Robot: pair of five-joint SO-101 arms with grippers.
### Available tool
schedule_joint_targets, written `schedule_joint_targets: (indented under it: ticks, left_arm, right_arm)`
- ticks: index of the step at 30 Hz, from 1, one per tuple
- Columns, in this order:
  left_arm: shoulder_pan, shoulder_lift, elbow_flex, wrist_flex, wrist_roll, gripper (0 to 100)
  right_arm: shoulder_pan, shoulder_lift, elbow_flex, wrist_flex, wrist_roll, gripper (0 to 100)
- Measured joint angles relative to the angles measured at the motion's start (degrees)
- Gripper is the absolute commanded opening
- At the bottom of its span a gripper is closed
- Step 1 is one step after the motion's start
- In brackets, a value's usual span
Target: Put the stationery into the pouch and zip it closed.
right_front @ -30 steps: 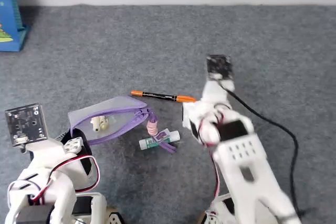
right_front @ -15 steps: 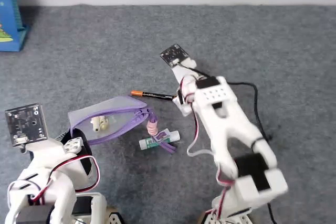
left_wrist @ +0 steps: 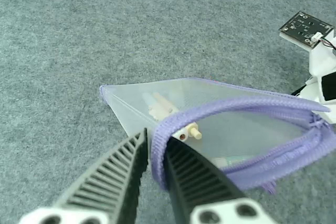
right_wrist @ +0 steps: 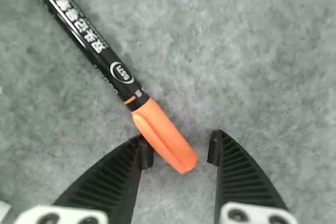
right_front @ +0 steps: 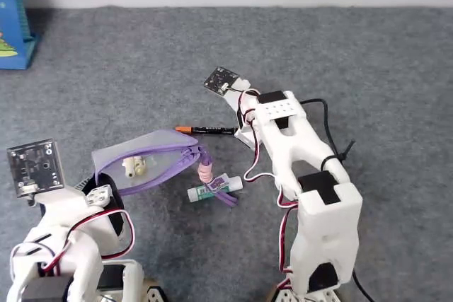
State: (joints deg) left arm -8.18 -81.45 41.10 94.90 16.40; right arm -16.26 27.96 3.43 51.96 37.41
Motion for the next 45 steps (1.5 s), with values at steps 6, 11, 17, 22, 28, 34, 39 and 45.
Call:
schedule_joint_targets:
  ticks: [6, 11, 17, 22, 28, 34, 39, 45]
  left_arm:
    - [0.00, 0.00, 0.00, 0.00, 0.00, 1]
    - [0.00, 0.00, 0.00, 0.00, 0.00, 1]
    - [0.00, 0.00, 0.00, 0.00, 0.00, 1]
    - [0.00, 0.00, 0.00, 0.00, 0.00, 1]
    - [0.00, 0.00, 0.00, 0.00, 0.00, 1]
    - [0.00, 0.00, 0.00, 0.00, 0.00, 1]
    - [0.00, 0.00, 0.00, 0.00, 0.00, 1]
    - [0.00, 0.00, 0.00, 0.00, 0.00, 1]
  right_arm:
    - [0.09, 0.18, -1.85, 3.16, 0.09, 2.7]
    - [0.70, -1.67, -0.97, 7.21, 0.00, 0.9]
    - [4.84, -5.01, -0.79, 14.77, 0.09, 0.9]
    - [8.97, -10.20, -0.79, 24.35, 0.00, 0.9]
    - [12.92, -17.76, 0.35, 37.80, 3.96, 0.9]
    - [18.11, -26.90, 10.20, 40.62, 10.73, 7.8]
    - [20.22, -32.88, 14.59, 40.62, 11.96, 26.5]
    - [17.23, -34.99, 15.74, 40.53, 11.52, 25.3]
